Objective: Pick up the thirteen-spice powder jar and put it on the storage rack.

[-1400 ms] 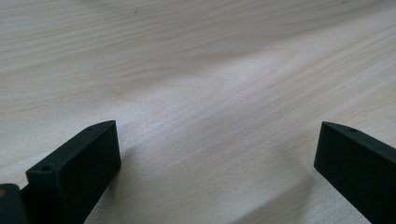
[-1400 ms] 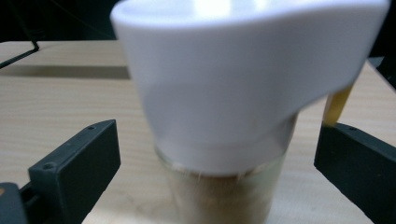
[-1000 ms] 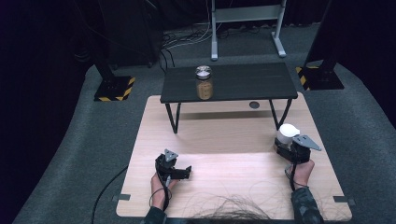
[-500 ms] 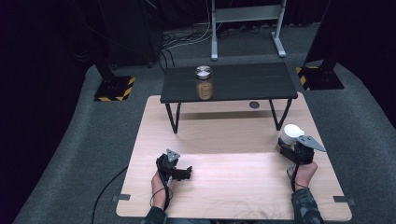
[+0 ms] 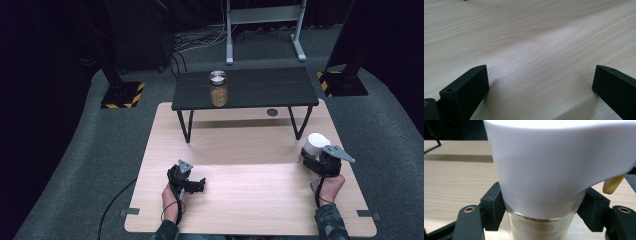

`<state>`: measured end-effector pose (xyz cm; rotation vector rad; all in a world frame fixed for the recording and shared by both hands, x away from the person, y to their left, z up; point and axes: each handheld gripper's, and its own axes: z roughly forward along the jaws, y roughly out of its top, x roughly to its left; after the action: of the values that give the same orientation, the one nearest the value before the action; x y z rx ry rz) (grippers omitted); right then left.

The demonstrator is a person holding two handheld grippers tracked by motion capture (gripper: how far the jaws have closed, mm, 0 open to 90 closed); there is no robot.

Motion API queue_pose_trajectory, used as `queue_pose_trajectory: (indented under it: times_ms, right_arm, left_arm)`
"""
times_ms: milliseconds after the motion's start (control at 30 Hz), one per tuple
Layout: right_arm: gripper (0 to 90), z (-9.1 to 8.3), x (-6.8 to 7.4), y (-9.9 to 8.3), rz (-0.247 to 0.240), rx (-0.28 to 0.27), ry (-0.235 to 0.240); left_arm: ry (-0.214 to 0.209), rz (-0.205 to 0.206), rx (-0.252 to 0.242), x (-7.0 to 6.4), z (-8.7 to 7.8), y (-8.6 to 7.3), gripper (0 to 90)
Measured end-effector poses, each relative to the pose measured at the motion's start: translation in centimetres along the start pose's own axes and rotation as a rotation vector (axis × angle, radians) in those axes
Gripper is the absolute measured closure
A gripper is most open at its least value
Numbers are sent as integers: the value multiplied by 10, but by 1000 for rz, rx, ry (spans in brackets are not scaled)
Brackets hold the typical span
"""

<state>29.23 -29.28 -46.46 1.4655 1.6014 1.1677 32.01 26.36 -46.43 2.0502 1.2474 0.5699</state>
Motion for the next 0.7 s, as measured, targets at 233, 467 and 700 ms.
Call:
queue_pose_trajectory:
  times_ms: [233,467,700]
  right_arm:
    - [305,-6,2,14,3,9,-6]
    - [305,-11,0,28,16,22,-9]
    - [305,-16,-2,46,32,28,-3]
  left_arm:
    - [17,13,-8,-4,-1,-1,2]
    - [39,9,-12,-7,-1,-2,3]
    - [46,12,-14,-9,-1,-2,3]
